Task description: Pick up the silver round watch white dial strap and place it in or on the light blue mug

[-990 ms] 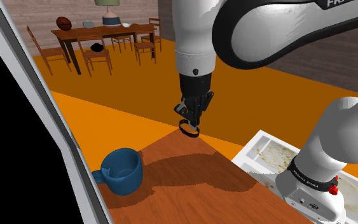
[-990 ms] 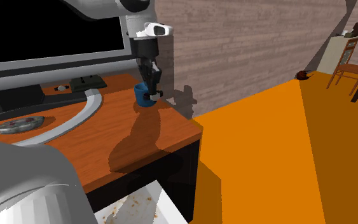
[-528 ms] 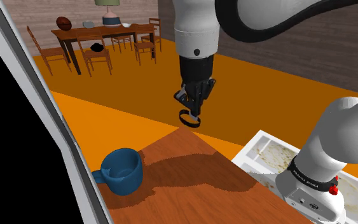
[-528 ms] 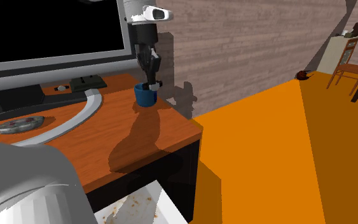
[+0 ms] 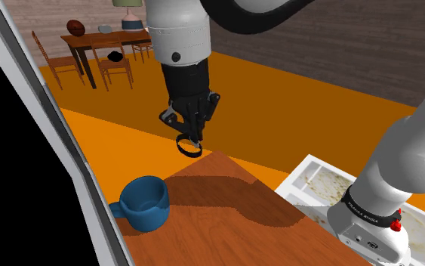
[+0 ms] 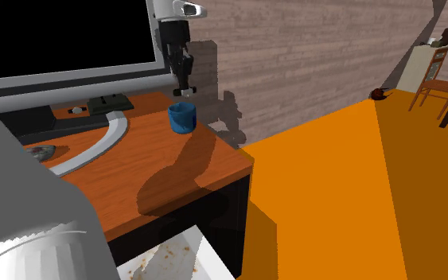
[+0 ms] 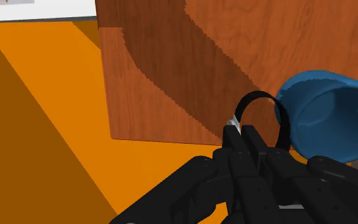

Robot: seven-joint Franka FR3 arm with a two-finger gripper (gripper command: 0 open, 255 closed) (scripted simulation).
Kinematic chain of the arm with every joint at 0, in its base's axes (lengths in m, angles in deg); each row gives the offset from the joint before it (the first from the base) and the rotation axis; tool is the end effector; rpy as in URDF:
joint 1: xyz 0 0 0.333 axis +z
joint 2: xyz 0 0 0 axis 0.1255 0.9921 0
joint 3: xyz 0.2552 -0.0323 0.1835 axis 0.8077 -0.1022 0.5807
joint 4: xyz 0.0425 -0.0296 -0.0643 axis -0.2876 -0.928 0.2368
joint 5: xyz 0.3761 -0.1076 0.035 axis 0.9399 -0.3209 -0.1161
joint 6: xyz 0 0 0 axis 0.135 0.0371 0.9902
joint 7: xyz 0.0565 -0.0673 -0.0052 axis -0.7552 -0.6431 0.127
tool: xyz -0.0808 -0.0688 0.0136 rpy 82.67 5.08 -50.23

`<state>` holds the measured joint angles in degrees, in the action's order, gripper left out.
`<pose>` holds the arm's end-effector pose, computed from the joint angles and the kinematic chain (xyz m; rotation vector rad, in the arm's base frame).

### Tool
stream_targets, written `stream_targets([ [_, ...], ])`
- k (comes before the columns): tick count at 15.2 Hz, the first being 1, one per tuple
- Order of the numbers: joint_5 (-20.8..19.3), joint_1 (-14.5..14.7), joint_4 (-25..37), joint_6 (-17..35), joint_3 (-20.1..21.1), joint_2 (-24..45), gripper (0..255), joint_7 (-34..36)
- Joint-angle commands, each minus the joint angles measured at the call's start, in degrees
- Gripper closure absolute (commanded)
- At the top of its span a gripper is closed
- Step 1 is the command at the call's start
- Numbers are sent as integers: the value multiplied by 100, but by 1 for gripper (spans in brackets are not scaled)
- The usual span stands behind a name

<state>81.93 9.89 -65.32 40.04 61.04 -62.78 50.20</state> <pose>0.3430 0.3943 0.5362 3.0345 -0.0635 0.0163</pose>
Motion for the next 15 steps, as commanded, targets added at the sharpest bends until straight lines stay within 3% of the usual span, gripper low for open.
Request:
stream_targets([
  [1, -384, 30, 531, -109, 263, 602, 255, 419],
  [5, -1352, 509, 1807, -558, 560, 1963, 255, 1262],
  [10, -2330, 1657, 3636, -1341, 384, 3435, 255, 1835],
  [15, -2267, 1538, 3134, -911, 345, 3354, 255, 1862],
])
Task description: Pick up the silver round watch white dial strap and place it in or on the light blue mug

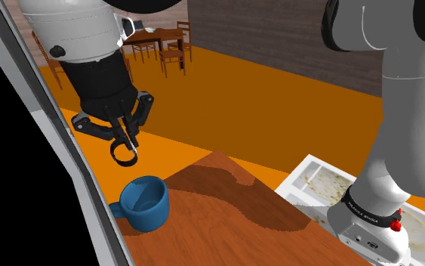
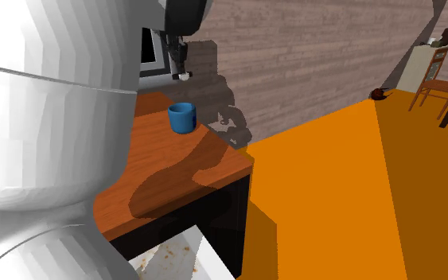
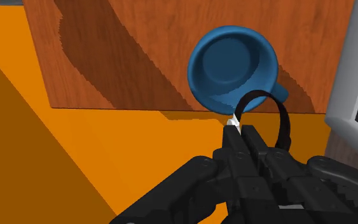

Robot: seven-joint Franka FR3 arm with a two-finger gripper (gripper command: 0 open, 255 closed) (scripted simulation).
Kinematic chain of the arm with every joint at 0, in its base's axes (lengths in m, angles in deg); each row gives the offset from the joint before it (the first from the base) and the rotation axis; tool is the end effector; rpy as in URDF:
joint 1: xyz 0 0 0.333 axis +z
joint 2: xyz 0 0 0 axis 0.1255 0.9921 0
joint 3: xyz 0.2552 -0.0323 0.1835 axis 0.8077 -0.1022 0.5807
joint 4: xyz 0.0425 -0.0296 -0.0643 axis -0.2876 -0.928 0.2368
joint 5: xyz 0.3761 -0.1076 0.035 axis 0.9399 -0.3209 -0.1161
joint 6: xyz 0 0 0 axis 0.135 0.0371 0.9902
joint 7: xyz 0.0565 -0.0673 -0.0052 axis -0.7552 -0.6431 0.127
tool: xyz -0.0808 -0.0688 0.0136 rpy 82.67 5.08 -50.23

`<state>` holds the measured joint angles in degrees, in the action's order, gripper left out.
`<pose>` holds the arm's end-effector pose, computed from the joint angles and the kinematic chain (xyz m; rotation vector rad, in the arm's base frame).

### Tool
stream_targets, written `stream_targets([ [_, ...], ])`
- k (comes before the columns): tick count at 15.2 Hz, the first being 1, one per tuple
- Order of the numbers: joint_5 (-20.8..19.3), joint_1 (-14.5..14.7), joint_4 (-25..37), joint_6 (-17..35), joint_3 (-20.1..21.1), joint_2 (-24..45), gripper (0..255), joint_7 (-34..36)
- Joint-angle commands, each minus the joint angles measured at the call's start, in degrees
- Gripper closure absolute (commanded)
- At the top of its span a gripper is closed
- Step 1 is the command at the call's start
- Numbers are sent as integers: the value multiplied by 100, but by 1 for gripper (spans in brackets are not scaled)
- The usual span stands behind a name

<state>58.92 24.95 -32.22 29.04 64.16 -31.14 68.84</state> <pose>0.3902 0.5128 0.5534 3.0366 -0.1049 0.0703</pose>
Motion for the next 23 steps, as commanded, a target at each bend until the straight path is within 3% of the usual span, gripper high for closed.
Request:
stream_targets([
  [1, 43, 16, -267, 271, 21, 179, 255, 3],
  [13, 20, -88, -1203, 1209, -122, 194, 255, 114],
  [21, 56, -37, -1205, 1219, -193, 171, 255, 92],
  [22, 75, -56, -1197, 1194, -188, 144, 0, 69],
  [23, 105, -108, -1298, 1254, -181, 88, 0, 53],
])
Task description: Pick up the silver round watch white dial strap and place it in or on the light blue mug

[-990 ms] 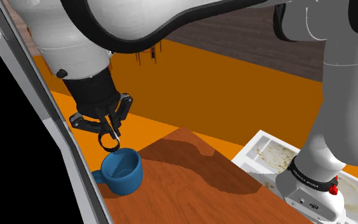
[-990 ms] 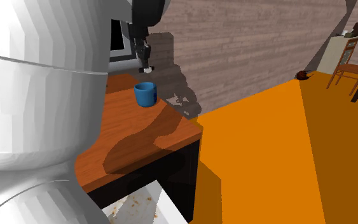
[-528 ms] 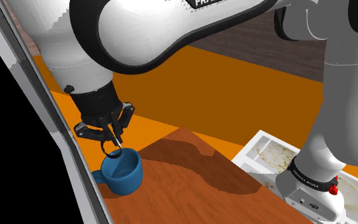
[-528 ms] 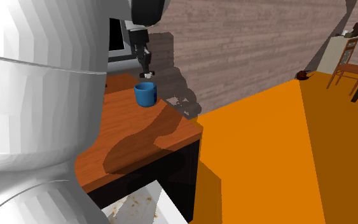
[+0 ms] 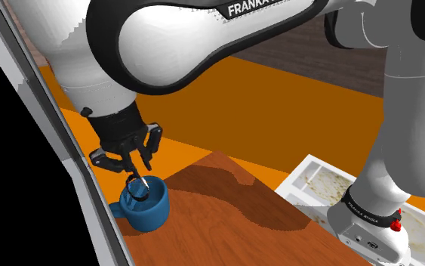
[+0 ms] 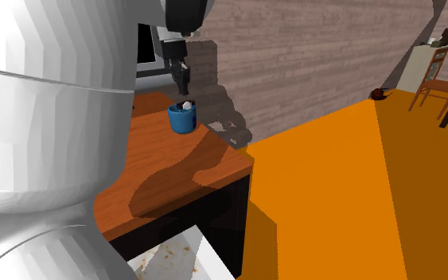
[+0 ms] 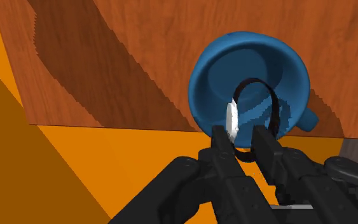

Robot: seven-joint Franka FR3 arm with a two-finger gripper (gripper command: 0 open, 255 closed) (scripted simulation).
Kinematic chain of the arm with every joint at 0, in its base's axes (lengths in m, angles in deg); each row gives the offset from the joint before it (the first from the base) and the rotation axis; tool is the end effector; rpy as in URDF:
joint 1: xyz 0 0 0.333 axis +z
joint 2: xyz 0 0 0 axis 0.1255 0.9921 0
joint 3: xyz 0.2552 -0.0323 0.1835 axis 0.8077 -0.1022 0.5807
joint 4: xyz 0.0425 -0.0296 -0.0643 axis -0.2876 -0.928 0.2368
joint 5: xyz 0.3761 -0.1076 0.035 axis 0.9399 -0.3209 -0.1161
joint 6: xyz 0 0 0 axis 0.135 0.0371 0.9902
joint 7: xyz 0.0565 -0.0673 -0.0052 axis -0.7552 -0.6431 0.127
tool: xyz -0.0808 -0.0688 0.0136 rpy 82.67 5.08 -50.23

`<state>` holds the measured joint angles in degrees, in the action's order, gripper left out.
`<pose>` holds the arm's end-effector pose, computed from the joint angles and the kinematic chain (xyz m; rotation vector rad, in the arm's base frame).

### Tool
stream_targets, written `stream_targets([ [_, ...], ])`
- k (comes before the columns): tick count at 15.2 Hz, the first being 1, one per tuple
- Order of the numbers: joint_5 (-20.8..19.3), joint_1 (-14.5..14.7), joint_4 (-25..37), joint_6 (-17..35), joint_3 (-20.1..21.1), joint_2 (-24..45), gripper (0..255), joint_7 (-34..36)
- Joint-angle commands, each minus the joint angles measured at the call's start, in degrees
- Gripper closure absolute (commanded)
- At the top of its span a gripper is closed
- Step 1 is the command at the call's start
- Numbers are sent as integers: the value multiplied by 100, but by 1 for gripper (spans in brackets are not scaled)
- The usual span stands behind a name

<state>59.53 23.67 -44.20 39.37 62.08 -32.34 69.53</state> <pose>0.3893 0.5107 0.4788 3.0208 -0.0960 0.0678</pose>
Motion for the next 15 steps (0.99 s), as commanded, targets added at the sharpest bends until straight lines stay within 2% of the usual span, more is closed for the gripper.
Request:
stream_targets([
  [1, 4, 73, -21, 194, 14, 280, 0, 10],
  [2, 46, 1, -138, 252, 23, 200, 0, -26],
  [4, -3, 92, -8, 187, 12, 290, 0, 23],
  [8, 17, 299, 795, -553, 29, 328, 0, -42],
  [15, -12, 259, 797, -561, 87, 346, 0, -26],
])
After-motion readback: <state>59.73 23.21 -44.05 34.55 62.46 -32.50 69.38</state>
